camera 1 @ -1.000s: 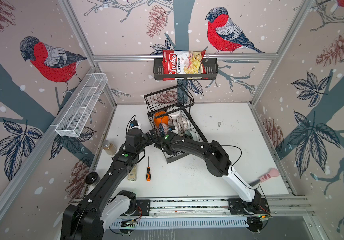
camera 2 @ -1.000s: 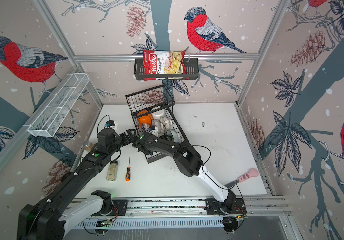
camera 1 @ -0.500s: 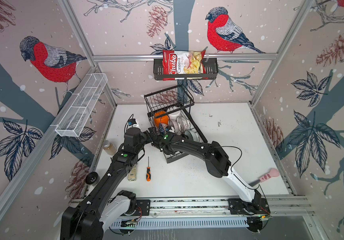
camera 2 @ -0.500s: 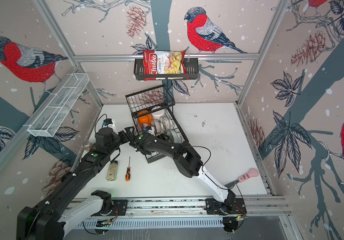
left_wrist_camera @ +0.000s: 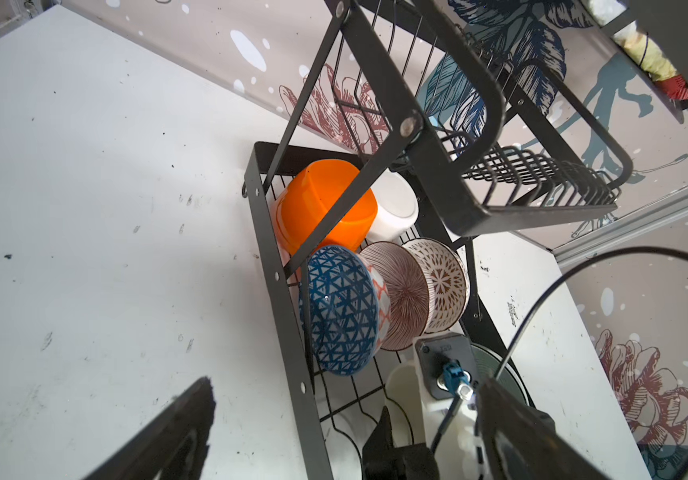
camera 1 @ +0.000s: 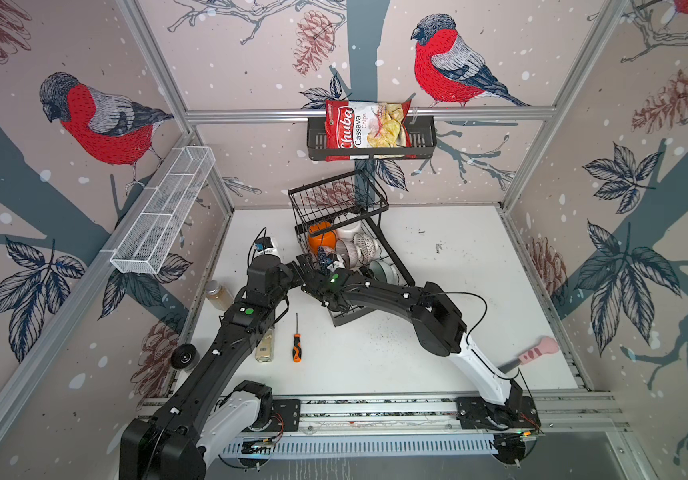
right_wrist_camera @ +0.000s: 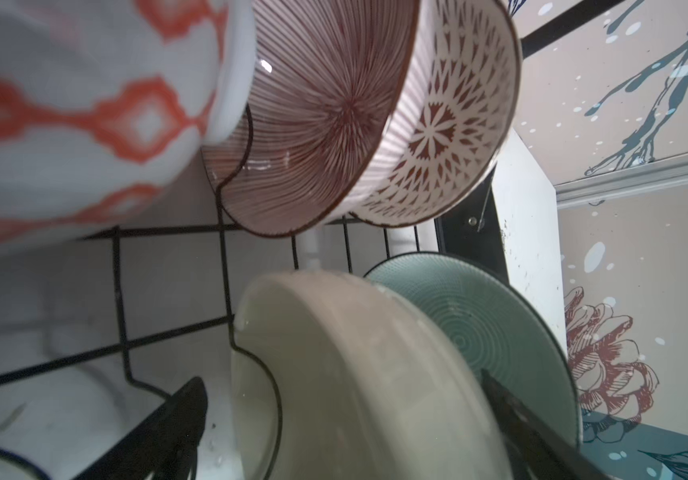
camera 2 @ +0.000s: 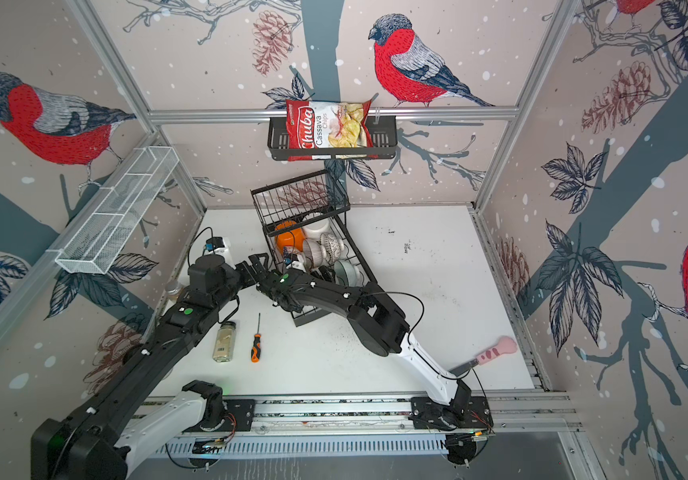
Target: Load the bowls into the dish rack
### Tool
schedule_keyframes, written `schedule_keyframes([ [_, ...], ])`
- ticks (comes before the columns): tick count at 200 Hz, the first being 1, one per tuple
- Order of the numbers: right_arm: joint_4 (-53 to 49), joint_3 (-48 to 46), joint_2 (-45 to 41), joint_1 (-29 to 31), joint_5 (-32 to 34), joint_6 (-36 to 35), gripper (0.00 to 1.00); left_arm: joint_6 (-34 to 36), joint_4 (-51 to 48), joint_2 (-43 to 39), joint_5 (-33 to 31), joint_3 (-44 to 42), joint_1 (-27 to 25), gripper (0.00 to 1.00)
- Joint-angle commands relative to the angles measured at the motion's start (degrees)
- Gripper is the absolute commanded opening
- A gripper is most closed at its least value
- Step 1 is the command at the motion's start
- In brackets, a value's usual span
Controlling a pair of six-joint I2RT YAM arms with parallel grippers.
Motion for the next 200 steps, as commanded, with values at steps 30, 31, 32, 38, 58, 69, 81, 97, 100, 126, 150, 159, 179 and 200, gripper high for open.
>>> schedule_keyframes([
  [30,9.82,-0.12,-21.27,-1.73,4.35,-3.69,0.99,2.62,-8.51,0.05,-1.5,0.16,0.0,0.96],
  [31,9.91,-0.13,-21.33,-1.76,4.37,-3.79,0.99,2.62,-8.56,0.05,-1.59,0.18,0.0,0.96],
  [32,9.95,-0.18,-21.4,-1.77,4.34,-3.88,1.0,2.63,-8.54,0.04,-1.64,0.15,0.0,0.96],
  [38,10.43,-0.3,-22.1,-1.96,4.4,-4.2,0.99,2.6,-8.69,-0.09,-1.76,0.26,0.0,0.96],
  [58,12.36,-1.66,-24.66,-2.31,4.24,-5.92,1.0,2.62,-8.86,-0.44,-2.34,0.7,0.04,0.96],
  [69,13.43,-2.87,-26.26,-2.52,3.88,-6.67,0.99,2.65,-9.04,-0.57,-2.73,1.13,0.04,0.96],
  [81,14.68,-4.42,-27.94,-2.79,2.88,-7.39,1.0,2.83,-9.37,-0.64,-2.96,1.5,0.04,0.96],
  [97,17.22,-6.91,-30.36,-2.75,0.34,-8.95,0.99,2.91,-9.41,-0.57,-3.18,1.96,0.01,0.96],
  [100,17.64,-7.41,-30.75,-2.8,-0.16,-9.12,0.99,2.97,-9.44,-0.57,-3.18,2.02,0.04,0.96],
  [126,21.27,-11.64,-33.61,-2.69,-5.13,-10.56,0.99,2.65,-9.56,-0.4,-3.12,2.29,0.0,0.96],
  [150,22.74,-14.54,-35.82,-2.51,-5.0,-10.58,0.99,2.27,-9.75,-0.56,-3.46,2.36,0.0,0.96],
  [159,23.7,-15.92,-37.1,-2.49,-5.11,-10.74,0.99,2.2,-9.91,-0.82,-3.63,2.35,0.0,0.96],
  [179,25.85,-19.07,-39.81,-2.98,-4.64,-11.18,0.99,1.97,-10.07,-1.37,-4.43,2.56,0.02,0.96],
  [200,26.22,-22.05,-42.44,-4.72,-3.24,-9.85,0.99,1.84,-9.98,-1.93,-5.36,2.68,0.18,0.96],
])
